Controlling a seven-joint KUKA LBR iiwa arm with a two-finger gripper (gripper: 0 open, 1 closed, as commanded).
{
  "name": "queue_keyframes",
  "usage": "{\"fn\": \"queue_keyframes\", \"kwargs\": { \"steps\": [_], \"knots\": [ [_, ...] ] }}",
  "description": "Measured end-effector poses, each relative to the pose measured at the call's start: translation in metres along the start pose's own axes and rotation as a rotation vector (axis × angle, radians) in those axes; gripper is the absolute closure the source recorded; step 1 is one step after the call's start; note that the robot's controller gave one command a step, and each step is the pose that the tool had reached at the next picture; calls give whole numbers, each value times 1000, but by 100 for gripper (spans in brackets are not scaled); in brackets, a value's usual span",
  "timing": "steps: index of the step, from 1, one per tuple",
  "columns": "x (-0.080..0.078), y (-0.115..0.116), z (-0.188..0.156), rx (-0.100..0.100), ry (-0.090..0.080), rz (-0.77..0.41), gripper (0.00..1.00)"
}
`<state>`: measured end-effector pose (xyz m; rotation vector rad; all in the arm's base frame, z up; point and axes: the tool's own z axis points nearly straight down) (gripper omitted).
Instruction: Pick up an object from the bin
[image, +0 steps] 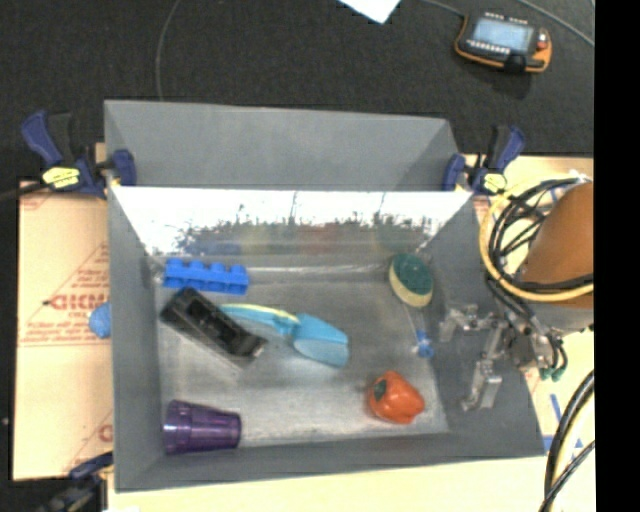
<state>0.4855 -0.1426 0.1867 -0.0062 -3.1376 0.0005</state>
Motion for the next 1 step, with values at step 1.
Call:
{"fn": "queue_keyframes", "kwargs": {
  "steps": [1],
  "knots": [
    [-2,0,-3,2,-7,-5,0]
  ]
}}
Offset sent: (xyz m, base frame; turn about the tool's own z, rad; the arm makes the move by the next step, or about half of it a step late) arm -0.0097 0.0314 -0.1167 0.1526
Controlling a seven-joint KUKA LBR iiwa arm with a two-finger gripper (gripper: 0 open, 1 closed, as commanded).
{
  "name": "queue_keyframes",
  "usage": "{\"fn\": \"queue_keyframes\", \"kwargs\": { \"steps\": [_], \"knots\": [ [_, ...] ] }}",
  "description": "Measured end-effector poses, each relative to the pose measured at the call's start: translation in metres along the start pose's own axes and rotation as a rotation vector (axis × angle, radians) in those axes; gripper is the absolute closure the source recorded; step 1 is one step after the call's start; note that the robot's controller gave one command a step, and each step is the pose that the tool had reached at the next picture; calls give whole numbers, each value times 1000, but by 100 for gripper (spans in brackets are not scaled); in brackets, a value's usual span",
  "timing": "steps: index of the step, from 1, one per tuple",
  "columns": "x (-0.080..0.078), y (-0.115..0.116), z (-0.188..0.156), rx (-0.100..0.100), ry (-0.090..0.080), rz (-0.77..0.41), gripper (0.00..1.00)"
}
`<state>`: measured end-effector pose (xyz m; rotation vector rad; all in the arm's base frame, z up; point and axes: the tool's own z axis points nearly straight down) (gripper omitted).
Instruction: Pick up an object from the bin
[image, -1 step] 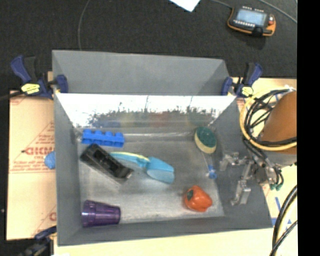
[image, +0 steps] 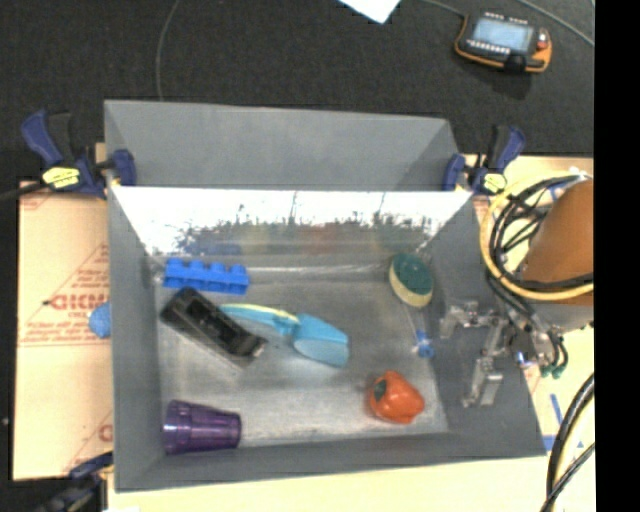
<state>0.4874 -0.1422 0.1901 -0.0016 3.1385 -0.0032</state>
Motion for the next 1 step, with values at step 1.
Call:
{"fn": "queue_keyframes", "kwargs": {
  "steps": [1],
  "knots": [
    [9,28,110,0,-5,146,0]
  ]
}}
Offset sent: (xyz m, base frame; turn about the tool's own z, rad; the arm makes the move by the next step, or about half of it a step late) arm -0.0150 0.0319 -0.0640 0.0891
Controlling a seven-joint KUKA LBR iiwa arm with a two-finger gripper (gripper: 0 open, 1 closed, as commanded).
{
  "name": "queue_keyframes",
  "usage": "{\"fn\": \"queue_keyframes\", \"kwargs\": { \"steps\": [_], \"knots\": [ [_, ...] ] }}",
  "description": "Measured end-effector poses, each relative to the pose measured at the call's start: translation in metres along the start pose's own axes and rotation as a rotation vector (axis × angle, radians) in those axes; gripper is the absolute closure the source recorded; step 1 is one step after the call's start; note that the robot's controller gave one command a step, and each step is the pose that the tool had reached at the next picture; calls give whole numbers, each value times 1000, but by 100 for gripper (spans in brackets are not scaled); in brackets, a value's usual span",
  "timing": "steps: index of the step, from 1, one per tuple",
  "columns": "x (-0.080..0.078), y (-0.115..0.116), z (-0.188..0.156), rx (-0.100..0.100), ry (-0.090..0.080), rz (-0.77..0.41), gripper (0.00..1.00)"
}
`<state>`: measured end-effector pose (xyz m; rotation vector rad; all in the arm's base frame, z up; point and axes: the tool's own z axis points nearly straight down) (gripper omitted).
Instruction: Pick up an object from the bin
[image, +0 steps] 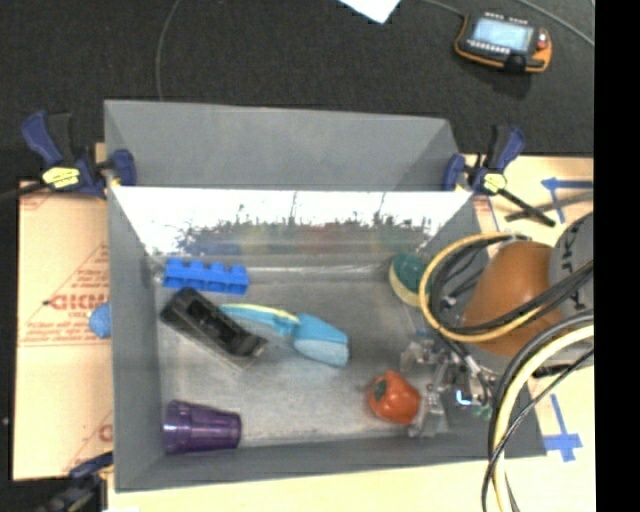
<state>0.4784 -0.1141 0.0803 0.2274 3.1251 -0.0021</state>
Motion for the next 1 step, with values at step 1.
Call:
{"fn": "queue_keyframes", "kwargs": {
  "steps": [1],
  "knots": [
    [4,2,-47,2,0,-56,0]
  ]
}}
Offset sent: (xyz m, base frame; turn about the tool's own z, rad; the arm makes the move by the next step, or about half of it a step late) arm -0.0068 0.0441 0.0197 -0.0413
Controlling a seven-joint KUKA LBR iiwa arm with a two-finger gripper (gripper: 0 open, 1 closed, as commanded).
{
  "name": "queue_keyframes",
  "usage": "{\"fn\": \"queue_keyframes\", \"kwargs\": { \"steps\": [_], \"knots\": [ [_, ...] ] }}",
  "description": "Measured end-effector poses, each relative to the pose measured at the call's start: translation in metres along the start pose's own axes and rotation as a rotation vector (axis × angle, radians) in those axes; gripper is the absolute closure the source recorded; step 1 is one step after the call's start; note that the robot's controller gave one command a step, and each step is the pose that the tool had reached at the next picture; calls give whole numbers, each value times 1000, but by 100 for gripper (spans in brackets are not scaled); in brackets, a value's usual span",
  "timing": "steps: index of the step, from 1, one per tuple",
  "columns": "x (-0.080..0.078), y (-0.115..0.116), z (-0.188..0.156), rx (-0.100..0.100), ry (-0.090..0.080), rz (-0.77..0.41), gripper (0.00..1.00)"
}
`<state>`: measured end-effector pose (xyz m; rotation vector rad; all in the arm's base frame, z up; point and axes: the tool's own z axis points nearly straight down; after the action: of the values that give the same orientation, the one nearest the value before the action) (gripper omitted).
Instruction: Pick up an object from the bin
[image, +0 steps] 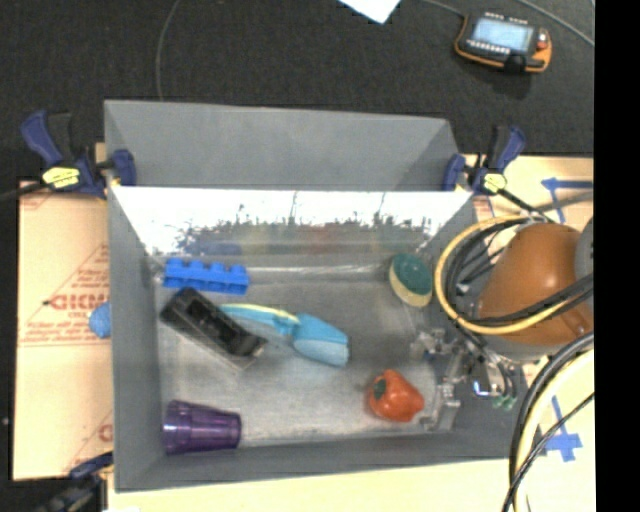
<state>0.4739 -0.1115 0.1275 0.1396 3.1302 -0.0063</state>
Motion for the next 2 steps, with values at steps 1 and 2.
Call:
{"fn": "queue_keyframes", "kwargs": {
  "steps": [1,2],
  "knots": [
    [6,40,27,-2,-2,12,0],
    [1,32,56,1,-11,68,0]
  ]
}}
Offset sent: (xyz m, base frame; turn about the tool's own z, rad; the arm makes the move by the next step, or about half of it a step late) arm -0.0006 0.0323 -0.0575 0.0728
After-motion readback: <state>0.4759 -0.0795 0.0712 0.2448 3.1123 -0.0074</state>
